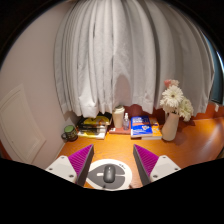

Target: Arrange mouse

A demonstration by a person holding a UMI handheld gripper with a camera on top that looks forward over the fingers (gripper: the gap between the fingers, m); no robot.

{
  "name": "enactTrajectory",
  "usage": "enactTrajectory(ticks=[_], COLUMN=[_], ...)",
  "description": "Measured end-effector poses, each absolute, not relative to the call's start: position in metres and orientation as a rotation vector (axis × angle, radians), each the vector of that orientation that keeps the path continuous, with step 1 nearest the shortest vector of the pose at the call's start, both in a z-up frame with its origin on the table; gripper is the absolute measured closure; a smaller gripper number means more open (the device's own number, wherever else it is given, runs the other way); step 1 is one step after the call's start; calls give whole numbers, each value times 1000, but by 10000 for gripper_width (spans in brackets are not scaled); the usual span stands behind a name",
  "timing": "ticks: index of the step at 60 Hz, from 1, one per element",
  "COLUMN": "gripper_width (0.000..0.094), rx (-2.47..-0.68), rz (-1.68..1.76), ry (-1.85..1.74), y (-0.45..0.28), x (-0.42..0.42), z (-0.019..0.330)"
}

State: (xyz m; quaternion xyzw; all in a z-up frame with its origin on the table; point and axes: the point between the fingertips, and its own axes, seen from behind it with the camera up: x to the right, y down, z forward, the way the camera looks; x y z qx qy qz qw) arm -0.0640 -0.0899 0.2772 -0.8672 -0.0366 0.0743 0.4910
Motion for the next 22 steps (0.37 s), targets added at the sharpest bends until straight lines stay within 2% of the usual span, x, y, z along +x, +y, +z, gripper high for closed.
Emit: enactTrajectory(ticks=[22], gripper_width=[155], rx=[-2106], rz=[124], ry=[-50], y=[-102], x=[-36], z=[274])
